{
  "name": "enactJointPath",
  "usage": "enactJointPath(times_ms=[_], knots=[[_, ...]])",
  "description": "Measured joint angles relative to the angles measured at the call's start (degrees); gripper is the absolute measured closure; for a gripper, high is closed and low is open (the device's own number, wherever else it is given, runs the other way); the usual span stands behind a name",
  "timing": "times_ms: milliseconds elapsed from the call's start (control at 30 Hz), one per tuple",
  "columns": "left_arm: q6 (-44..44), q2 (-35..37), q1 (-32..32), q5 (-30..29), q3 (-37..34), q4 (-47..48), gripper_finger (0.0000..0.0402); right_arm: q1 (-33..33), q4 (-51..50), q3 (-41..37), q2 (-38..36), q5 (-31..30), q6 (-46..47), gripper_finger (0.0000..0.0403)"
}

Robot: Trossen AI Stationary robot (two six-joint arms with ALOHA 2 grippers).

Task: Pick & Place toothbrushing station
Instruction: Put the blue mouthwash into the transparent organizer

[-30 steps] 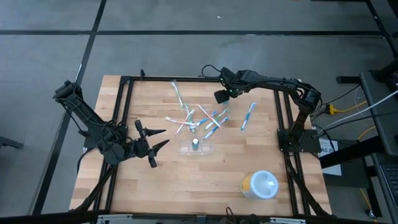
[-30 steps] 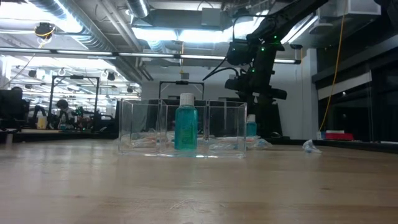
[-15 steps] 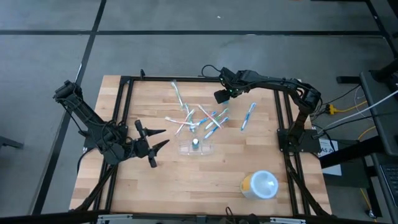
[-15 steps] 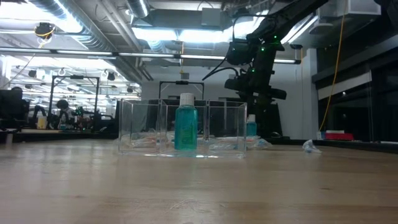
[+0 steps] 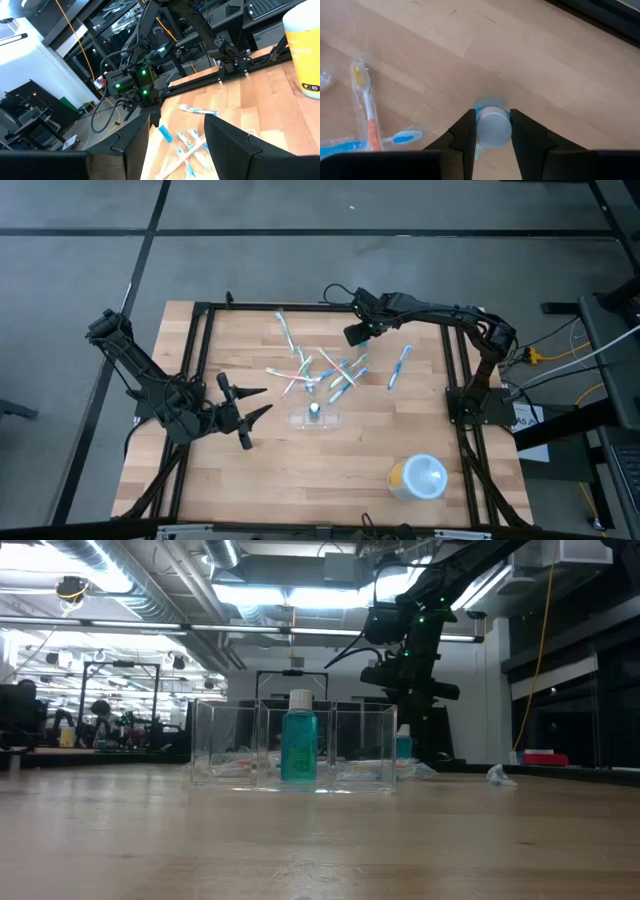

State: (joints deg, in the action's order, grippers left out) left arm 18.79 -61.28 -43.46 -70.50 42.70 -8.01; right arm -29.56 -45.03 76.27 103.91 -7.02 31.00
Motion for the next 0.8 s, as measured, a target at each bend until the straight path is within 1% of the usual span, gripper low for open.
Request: enactJointPath(times_ms=[133, 300, 800], knots=[[0.0, 0.0, 0.0, -0.1, 0.0, 0.0, 0.0217, 0.4, -0.1, 0.0, 0.0, -0.3, -0.6, 0.0298], [0.0, 0.0, 0.0, -0.1, 0.0, 0.0, 0.0217, 1.4, -0.3, 0.0, 0.1, -2.2, -1.5, 0.0299], [0.0, 0.0, 0.0, -0.5, 0.0, 0.0, 0.0217, 3.5, -1.5, 0.0, 0.0, -3.5, -2.6, 0.03]])
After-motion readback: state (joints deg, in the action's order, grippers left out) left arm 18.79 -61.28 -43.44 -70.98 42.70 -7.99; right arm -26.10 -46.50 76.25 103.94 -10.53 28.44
